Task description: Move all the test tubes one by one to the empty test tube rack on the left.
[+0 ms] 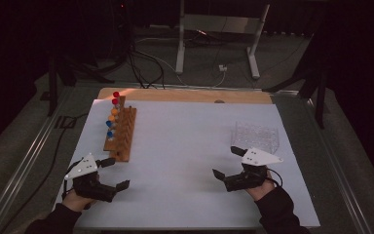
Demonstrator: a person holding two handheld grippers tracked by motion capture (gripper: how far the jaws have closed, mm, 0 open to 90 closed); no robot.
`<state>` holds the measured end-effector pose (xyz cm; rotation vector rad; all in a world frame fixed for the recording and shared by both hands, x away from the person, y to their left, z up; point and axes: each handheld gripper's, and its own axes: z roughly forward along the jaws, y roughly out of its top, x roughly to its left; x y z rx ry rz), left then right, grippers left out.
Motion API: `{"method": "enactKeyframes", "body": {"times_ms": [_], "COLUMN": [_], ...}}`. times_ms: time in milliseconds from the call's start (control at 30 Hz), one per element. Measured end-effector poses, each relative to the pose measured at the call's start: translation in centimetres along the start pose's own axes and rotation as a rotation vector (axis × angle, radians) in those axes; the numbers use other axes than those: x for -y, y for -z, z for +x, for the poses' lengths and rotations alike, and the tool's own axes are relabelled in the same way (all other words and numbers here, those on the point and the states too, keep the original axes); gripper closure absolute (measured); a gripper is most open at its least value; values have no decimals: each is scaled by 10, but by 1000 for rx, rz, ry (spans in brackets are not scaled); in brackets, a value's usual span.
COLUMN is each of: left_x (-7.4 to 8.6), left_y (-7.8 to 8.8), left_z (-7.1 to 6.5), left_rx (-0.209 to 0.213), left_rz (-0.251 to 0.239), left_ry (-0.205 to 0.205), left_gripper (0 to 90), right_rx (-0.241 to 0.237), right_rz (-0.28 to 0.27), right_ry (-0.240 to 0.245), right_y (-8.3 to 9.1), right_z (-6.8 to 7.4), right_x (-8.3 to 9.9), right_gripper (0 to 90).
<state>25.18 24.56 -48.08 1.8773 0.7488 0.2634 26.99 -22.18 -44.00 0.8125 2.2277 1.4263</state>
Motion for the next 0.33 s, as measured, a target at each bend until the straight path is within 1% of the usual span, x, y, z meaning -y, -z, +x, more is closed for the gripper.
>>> {"method": "enactKeyframes", "body": {"times_ms": [67,133,200,333], "left_x": [4,8,12,17], "left_y": [-2,-3,-6,-11], "left_z": [0,-1,-3,-4], "left_rx": [-4,-6,-16,-12], "left_rz": [11,10,34,59], "left_ry": [-13,-8,-31,-44], "left_gripper": [7,7,7,7], "right_rx": [0,-1,-1,-2], "right_rz": [1,2,3,8], "right_ry": [0,-1,1,1], "right_y": [0,0,0,-1], "right_z": [0,0,0,0], "right_x": [0,1,1,3], "right_gripper": [18,18,18,18]}}
